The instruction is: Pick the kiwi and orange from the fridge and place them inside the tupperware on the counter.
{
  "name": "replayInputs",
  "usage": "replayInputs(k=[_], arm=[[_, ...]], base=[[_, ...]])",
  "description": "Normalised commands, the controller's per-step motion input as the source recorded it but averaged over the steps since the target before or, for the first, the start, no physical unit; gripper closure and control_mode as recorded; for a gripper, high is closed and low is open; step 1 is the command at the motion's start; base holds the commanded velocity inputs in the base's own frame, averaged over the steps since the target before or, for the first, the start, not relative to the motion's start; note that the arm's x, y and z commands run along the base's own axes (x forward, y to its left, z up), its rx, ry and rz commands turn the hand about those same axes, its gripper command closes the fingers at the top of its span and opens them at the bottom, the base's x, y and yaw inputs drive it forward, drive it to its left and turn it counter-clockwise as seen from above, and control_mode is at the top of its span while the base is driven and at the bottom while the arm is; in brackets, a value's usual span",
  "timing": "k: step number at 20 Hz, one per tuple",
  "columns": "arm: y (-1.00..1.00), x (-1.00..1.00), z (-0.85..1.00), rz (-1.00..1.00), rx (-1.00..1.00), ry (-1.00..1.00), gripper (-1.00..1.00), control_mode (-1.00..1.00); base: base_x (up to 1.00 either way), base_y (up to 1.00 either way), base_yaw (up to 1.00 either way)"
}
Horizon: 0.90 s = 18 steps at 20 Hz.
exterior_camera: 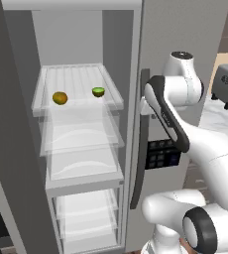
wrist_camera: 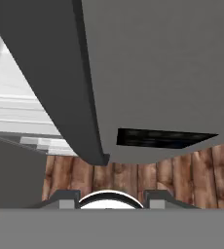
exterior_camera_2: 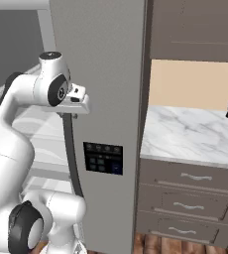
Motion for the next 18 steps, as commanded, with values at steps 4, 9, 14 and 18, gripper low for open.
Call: replayInputs(k=[4, 9, 14, 18], arm=[[0.14, -0.25, 0.0, 0.0, 0.0, -0.15, -1.0, -1.0], [0.34, -0.54, 0.07, 0.05, 0.0, -0.41, -1.0, -1.0], [0.41, -0.35, 0.16, 0.04, 0.0, -0.35, -1.0, -1.0], [0.38, -0.1, 0.11, 0.01, 0.03, -0.15, -1.0, -1.0]], base=[[0.0, 0.0, 0.0], [0.0, 0.0, 0.0], [0.0, 0.0, 0.0], [0.0, 0.0, 0.0]])
